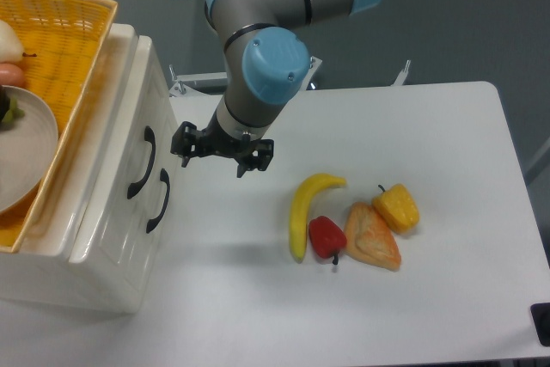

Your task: Slide open the top white drawer

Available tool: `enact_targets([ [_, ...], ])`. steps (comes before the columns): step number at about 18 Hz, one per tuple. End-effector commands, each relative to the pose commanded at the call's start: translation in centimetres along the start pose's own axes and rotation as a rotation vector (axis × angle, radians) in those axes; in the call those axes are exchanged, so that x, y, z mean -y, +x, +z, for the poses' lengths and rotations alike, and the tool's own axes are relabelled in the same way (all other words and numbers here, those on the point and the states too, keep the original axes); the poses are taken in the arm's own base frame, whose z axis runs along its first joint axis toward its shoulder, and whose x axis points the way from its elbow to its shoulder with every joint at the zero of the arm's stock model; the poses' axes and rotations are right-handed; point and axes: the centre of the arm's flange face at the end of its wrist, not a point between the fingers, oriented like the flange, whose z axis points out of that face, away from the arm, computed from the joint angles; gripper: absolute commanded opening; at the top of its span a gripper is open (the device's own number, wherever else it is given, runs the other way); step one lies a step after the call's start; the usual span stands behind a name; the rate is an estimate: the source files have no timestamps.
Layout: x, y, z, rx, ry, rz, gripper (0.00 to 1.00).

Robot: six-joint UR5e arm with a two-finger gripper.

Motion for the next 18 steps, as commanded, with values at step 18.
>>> enact_targets([
  [18,-0.5,1.1,1.2,-0.06,-0.018,-0.005,1.0],
])
